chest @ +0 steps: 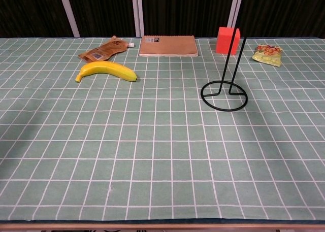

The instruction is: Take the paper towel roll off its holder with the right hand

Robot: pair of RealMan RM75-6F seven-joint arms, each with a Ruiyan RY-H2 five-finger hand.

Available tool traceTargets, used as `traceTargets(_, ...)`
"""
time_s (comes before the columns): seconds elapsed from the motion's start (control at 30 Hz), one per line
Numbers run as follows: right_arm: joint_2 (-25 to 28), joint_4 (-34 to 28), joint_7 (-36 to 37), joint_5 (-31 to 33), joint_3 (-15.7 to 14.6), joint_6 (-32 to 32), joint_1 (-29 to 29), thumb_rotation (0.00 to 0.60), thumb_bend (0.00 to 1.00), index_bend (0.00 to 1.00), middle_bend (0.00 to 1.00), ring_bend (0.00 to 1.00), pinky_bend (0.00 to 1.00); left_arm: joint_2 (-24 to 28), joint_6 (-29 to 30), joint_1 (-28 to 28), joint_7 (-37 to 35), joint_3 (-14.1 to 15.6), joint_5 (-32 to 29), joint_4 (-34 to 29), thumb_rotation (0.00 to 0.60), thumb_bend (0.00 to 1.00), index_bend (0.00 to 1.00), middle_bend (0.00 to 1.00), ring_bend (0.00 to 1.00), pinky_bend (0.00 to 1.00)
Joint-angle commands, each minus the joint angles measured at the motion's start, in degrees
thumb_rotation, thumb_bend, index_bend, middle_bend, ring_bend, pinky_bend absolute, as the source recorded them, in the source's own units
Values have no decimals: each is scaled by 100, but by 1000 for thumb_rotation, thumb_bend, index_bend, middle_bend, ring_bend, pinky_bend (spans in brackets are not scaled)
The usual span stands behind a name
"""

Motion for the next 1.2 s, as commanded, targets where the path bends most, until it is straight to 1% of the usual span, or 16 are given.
traceTargets(0.03,1158,-613,105,708,760,-221,-384,600,0,357,418,409,130,1,13,5,-3,-4,-1,-2,600,231,143,0,0,32)
traceTargets(0.1,1478,-606,218,804,889,-315,-532,600,0,352,418,409,130,1,20,9,-3,-9,-9,0,600,230,143,0,0,32)
traceTargets(0.17,1710,-520,275,854,929,-409,-640,600,0,347,417,409,130,-3,17,7,3,-13,-15,-1,600,230,143,0,0,32)
traceTargets(0.27,1892,-287,336,871,841,-612,-740,600,0,347,418,409,130,-11,12,4,30,-11,-10,-3,600,231,143,0,0,32)
traceTargets(0.33,1900,-123,318,748,689,-707,-795,600,0,346,418,409,130,-21,12,4,51,-10,-7,-2,600,231,143,0,0,32)
traceTargets(0.47,1750,72,261,300,315,-719,-956,600,0,347,417,409,130,-32,9,4,88,-6,-4,-9,600,231,143,0,0,32)
traceTargets(0.6,1372,272,405,-450,-248,-756,-1220,600,0,346,417,409,130,-31,19,12,90,-5,-3,-18,600,230,143,0,0,32)
traceTargets(0.83,739,624,1114,-1805,-1054,-692,-1639,600,0,346,417,409,129,-27,30,17,89,-13,-10,-18,600,231,143,0,0,32)
traceTargets(0.87,695,640,1165,-1911,-1122,-687,-1662,600,0,346,417,409,129,-28,30,17,89,-12,-9,-18,600,231,143,0,0,32)
traceTargets(0.9,571,675,1333,-2212,-1300,-638,-1723,600,0,346,417,409,129,-30,24,16,93,-12,-12,-14,600,230,143,0,0,32)
traceTargets(0.93,493,686,1454,-2407,-1410,-591,-1756,600,0,347,417,409,130,-32,17,13,98,-13,-16,-13,600,230,143,0,0,32)
traceTargets(1.03,233,671,1808,-2951,-1744,-416,-1822,600,0,347,417,409,122,-37,1,5,109,-11,-13,-13,600,230,143,0,0,32)
traceTargets(1.07,185,667,1849,-3049,-1806,-388,-1823,600,0,346,418,409,119,-38,2,5,109,-10,-10,-13,600,230,143,0,0,32)
traceTargets(1.1,40,691,1921,-3310,-1983,-301,-1814,600,0,346,417,408,118,-38,8,6,104,-11,-5,-13,600,231,143,0,0,32)
traceTargets(1.13,-9,710,1935,-3379,-2034,-268,-1808,600,0,346,417,408,118,-38,10,7,102,-11,-4,-13,600,231,143,0,0,32)
traceTargets(1.2,-254,769,1975,-3609,-2251,-219,-1743,600,0,346,417,406,118,-30,17,11,84,-14,-7,-13,600,231,143,0,0,32)
